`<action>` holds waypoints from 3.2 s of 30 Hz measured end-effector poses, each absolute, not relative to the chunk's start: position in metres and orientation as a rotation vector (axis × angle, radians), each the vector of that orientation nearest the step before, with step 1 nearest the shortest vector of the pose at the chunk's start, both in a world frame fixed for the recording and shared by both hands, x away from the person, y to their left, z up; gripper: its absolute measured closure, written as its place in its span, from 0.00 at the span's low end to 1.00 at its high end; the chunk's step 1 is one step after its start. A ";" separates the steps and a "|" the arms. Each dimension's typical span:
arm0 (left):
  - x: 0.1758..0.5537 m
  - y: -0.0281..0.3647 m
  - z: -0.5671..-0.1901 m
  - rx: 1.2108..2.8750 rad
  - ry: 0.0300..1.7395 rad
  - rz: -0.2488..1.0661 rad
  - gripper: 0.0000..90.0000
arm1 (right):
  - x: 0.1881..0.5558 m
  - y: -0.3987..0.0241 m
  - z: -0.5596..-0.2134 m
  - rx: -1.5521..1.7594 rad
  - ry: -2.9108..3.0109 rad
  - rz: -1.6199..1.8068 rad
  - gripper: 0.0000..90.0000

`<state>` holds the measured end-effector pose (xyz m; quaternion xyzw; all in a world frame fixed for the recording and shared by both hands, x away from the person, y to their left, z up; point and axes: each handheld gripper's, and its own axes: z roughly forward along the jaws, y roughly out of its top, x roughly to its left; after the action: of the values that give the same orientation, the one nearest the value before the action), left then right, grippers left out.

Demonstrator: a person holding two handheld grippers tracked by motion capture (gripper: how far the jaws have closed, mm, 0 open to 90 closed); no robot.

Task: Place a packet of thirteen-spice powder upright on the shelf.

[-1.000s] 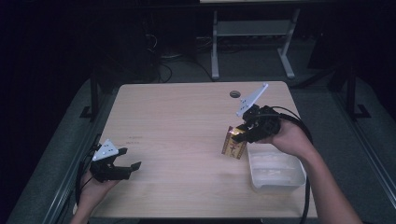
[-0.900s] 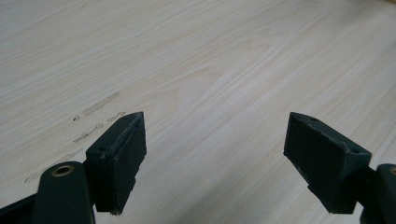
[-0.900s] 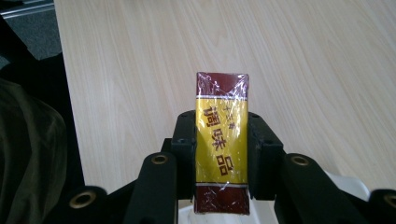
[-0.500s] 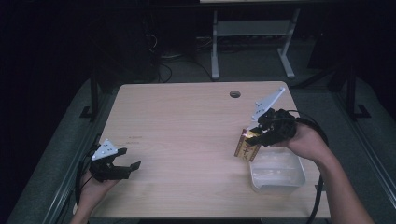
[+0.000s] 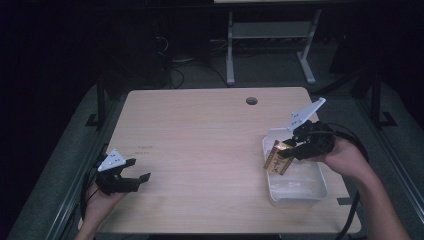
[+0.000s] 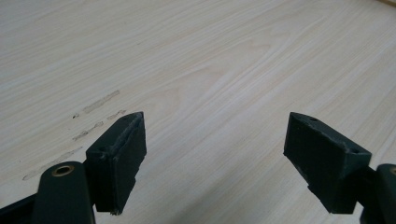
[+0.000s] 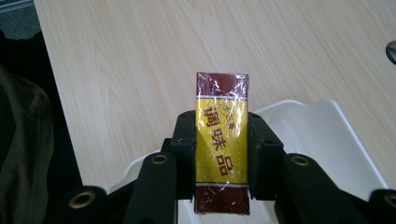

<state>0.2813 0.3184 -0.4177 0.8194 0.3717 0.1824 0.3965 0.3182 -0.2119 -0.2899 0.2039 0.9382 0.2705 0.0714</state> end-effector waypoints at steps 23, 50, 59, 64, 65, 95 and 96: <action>0.282 0.318 -0.419 2.076 0.947 0.457 0.23 | 0.307 -0.237 -0.303 0.659 2.801 0.826 0.75; 0.282 0.317 -0.420 2.078 0.950 0.447 0.23 | 0.318 -0.243 -0.347 0.788 2.807 0.871 0.69; 0.282 0.318 -0.420 2.078 0.951 0.446 0.23 | 0.312 -0.251 -0.357 0.842 2.796 0.878 0.67; 0.282 0.317 -0.420 2.077 0.951 0.446 0.23 | 0.308 -0.256 -0.362 0.868 2.780 0.869 0.64; 0.282 0.317 -0.420 2.076 0.949 0.448 0.23 | 0.306 -0.258 -0.364 0.881 2.771 0.869 0.65; 0.283 0.315 -0.421 2.084 0.947 0.443 0.23 | 0.303 -0.266 -0.367 0.875 2.718 0.773 0.70; 0.283 0.315 -0.421 2.084 0.947 0.443 0.23 | 0.303 -0.266 -0.367 0.875 2.718 0.773 0.70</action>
<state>0.2830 0.3149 -0.4211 0.8215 0.3733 0.1747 0.3941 0.3032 -0.2661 -0.3670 0.2945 0.9150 0.2602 0.0916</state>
